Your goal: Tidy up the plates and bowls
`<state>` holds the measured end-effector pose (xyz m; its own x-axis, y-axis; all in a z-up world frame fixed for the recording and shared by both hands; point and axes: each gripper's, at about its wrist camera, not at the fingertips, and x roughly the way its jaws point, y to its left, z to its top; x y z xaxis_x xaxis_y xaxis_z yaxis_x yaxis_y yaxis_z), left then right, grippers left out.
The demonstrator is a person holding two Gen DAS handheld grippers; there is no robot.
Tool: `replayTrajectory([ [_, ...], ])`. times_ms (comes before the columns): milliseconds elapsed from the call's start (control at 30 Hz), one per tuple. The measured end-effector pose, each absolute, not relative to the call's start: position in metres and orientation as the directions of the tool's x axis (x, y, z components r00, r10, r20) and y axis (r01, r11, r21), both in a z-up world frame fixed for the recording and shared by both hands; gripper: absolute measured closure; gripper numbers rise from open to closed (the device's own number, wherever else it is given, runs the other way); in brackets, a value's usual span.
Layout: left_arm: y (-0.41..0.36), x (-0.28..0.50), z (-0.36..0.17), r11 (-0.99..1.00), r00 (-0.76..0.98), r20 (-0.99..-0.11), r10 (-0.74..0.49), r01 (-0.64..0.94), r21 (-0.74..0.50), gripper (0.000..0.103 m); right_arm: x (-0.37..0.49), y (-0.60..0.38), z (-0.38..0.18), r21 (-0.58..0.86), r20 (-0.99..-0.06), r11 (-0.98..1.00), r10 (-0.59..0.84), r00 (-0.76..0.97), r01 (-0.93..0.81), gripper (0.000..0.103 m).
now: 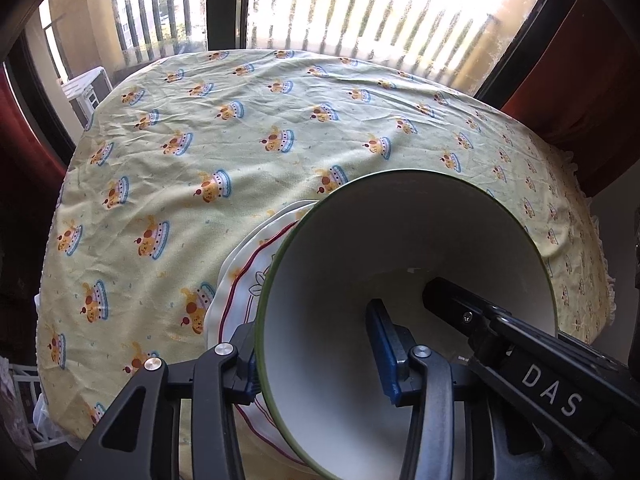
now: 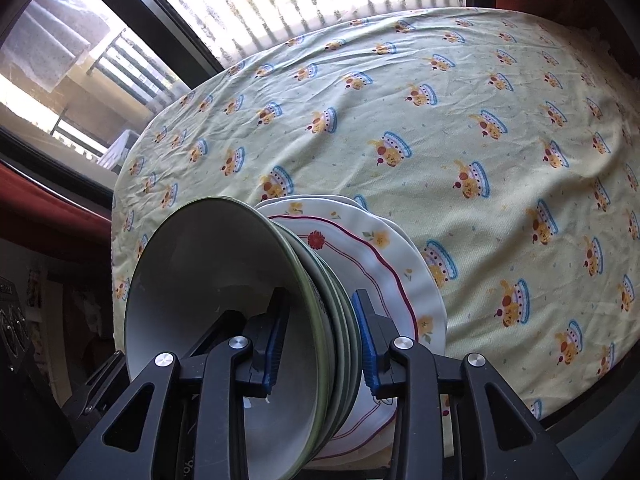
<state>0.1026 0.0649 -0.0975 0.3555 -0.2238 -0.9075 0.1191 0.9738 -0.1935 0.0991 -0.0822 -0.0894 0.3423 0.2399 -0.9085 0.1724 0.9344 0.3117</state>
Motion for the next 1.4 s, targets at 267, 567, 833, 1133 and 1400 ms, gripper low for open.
replayTrajectory([
  [267,0.072,0.089,-0.084,0.994,0.444,-0.889,-0.109,0.029,-0.107,0.022,0.098,-0.083,-0.082,0.257,-0.908,0.961,0.203,0.367,0.103,0.049],
  [567,0.059,0.042,-0.047,0.992,0.592,-0.802,-0.077,-0.032,-0.119,0.016,0.064,-0.106,-0.040,0.218,-0.832,0.976,0.195,0.519,-0.016,0.027],
  [833,0.040,-0.004,-0.039,0.997,0.687,-0.726,-0.012,-0.050,-0.063,0.007,0.021,-0.146,-0.021,0.086,-0.759,0.996,0.078,0.646,-0.019,0.020],
  [1133,0.029,-0.044,-0.050,0.997,0.711,-0.703,-0.008,-0.048,-0.060,0.006,-0.031,-0.170,-0.047,0.050,-0.756,0.998,0.023,0.655,0.023,0.018],
  [1400,0.015,-0.073,-0.052,0.999,0.739,-0.674,-0.008,-0.020,-0.034,0.006,-0.076,-0.180,-0.048,0.051,-0.712,0.998,0.003,0.702,0.047,0.017],
])
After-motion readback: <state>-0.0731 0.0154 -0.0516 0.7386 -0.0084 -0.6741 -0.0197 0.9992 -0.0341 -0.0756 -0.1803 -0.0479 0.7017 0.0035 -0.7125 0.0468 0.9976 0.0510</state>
